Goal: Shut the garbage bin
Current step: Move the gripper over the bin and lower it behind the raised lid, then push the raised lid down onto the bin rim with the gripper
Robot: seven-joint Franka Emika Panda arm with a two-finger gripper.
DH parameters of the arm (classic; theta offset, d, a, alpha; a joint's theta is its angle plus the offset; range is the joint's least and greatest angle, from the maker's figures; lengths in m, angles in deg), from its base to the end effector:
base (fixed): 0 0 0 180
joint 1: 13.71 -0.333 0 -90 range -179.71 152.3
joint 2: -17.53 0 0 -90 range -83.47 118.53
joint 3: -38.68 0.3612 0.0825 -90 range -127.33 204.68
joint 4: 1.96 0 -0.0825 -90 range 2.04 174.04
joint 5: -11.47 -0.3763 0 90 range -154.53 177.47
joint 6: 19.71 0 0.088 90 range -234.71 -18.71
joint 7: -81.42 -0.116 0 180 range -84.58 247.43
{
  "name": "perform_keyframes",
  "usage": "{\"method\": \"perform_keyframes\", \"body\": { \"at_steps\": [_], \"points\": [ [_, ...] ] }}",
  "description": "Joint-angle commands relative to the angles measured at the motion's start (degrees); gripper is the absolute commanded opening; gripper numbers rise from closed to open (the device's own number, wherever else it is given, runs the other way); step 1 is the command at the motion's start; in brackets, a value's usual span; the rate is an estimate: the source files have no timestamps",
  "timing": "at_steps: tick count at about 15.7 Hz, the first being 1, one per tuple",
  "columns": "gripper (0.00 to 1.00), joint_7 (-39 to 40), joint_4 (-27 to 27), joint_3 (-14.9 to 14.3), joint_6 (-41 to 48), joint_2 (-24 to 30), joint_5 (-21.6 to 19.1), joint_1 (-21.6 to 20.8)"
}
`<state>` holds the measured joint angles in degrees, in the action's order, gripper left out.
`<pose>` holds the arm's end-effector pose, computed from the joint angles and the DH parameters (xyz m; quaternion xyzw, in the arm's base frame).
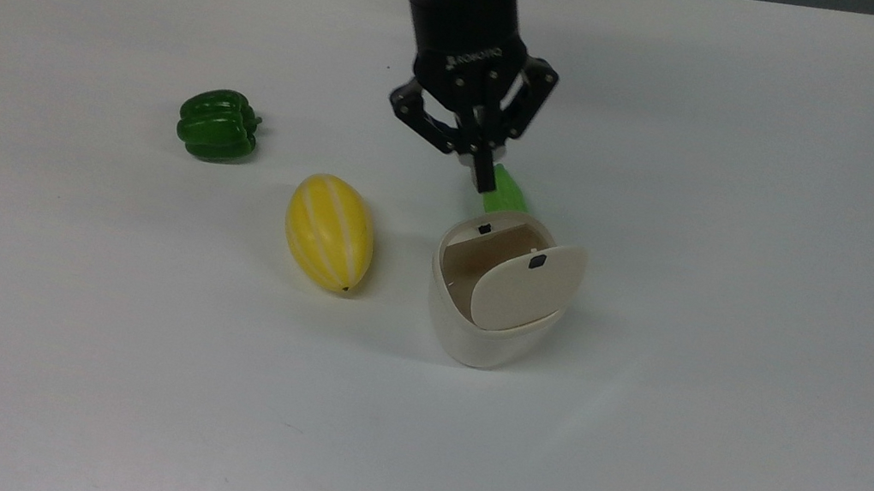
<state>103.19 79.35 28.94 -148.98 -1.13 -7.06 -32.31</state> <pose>0.6975 0.1413 0.6107 -0.9389 -0.1994 -0.2650 0.0925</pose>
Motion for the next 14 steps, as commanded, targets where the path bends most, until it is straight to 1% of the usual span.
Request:
{"method": "perform_keyframes", "body": {
  "at_steps": [1,3,5,8,11,14],
  "points": [
    [0.03,-1.46,0.08,-0.55,-8.44,-2.17,0.24,-1.97],
    [0.04,-1.63,0.08,-0.46,-12.92,-3.83,0.07,-2.23],
    [0.04,-1.90,-0.01,-0.55,-15.39,-5.33,0.16,-3.46],
    [0.05,-2.07,-0.01,-0.55,-15.76,-6.48,0.16,-3.81],
    [0.05,-2.07,-0.01,-0.55,-15.76,-6.57,0.24,-4.78],
    [0.05,-2.07,0.08,-0.46,-15.32,-7.09,0.33,-4.87]
  ]
}}
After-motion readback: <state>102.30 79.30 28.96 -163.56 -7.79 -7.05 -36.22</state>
